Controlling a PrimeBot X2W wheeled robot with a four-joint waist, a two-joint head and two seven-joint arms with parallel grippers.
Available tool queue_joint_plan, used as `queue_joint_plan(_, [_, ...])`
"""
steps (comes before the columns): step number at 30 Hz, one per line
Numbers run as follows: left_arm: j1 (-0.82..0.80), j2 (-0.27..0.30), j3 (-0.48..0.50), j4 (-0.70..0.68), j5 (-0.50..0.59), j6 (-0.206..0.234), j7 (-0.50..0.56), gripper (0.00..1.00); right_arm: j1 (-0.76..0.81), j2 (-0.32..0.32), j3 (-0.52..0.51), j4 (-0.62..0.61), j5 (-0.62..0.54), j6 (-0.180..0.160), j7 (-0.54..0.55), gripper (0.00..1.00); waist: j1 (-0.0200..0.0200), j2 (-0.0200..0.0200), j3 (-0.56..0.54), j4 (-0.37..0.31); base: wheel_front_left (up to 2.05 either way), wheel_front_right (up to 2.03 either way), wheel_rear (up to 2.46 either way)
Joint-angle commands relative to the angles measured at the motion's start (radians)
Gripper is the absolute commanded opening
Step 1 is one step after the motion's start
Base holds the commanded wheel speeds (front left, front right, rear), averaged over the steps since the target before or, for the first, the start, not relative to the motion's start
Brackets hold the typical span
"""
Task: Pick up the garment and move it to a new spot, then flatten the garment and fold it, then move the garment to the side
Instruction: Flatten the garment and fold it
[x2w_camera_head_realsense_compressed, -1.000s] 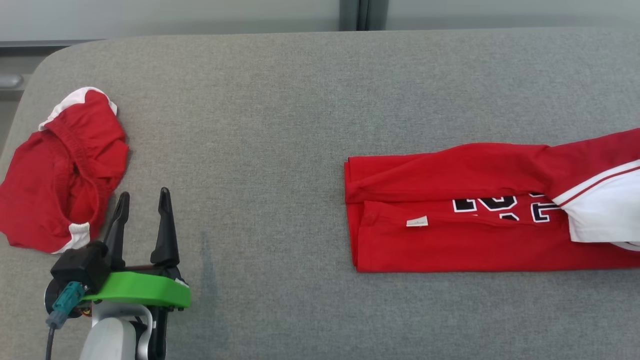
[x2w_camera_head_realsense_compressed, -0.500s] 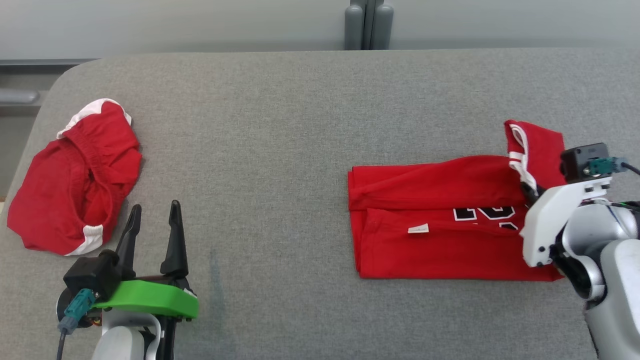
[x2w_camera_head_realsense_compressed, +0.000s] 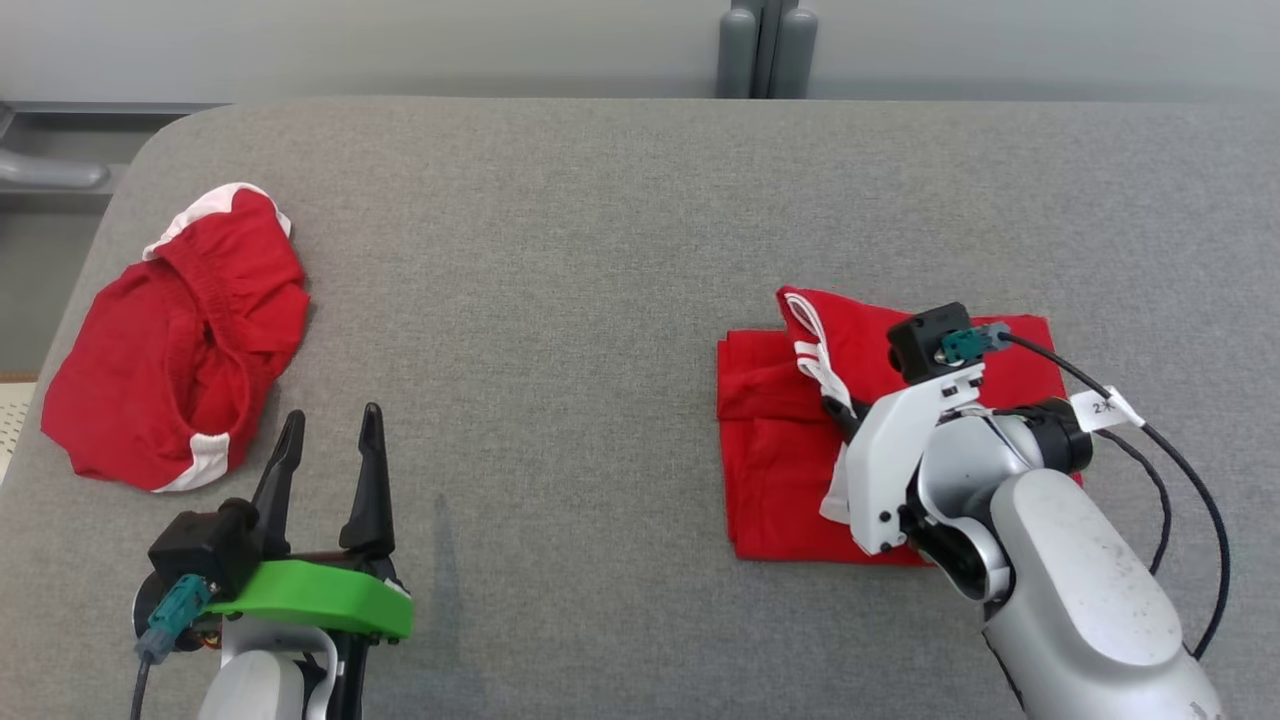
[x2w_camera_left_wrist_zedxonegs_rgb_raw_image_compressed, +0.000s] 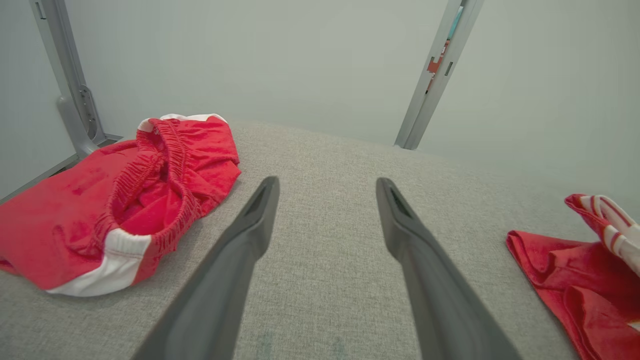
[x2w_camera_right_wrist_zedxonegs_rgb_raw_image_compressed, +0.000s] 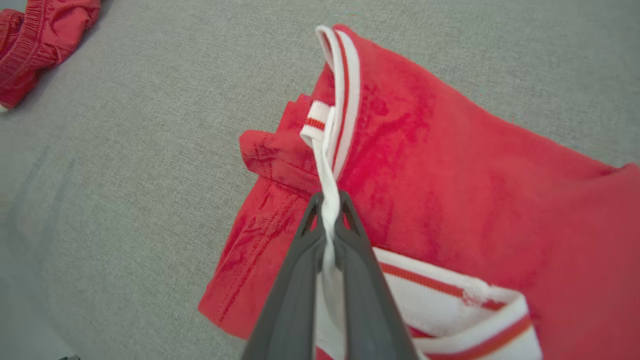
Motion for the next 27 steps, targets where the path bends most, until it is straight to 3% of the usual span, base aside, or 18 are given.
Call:
queue_joint_plan(1, [-0.018,0.001,-0.002,-0.001,-0.002,-0.005,0.000,1.00,-0.019,0.009,0.003,0.015,0.005,-0.001,-0.015,0.00,0.0000,0.0000,0.008,0.006,0.00,0.00,0.00])
queue_joint_plan(13, [-0.047,-0.001,-0.014,0.011,-0.010,-0.005,0.000,1.00,-0.099,0.052,0.059,0.181,0.009,-0.001,-0.061,0.00,0.0000,0.0000,0.036,0.030,0.00,0.00,0.00])
queue_joint_plan(14, [-0.049,-0.002,-0.014,0.012,-0.010,-0.005,0.000,1.00,-0.102,0.055,0.063,0.188,0.014,-0.001,-0.064,0.23,0.0000,0.0000,0.037,0.031,0.00,0.00,0.00])
queue_joint_plan(15, [-0.051,-0.002,-0.015,0.013,-0.011,-0.005,0.000,1.00,-0.105,0.058,0.068,0.196,0.027,-0.001,-0.070,0.84,0.0000,0.0000,0.037,0.033,0.00,0.00,0.00])
queue_joint_plan(16, [-0.052,-0.002,-0.015,0.013,-0.012,-0.005,0.000,1.00,-0.108,0.060,0.071,0.199,0.036,-0.001,-0.074,1.00,0.0000,0.0000,0.036,0.034,0.00,0.00,0.00])
queue_joint_plan(22, [-0.041,-0.004,-0.003,0.010,-0.006,-0.005,0.000,1.00,-0.114,0.065,0.130,0.152,0.160,-0.001,-0.087,1.00,0.0000,0.0000,0.028,0.028,0.00,0.00,0.00])
queue_joint_plan(27, [-0.033,-0.003,0.004,0.011,-0.004,-0.005,0.000,1.00,-0.114,0.053,0.131,0.024,0.255,-0.001,-0.158,1.00,0.0000,0.0000,0.014,0.011,0.00,0.00,0.00])
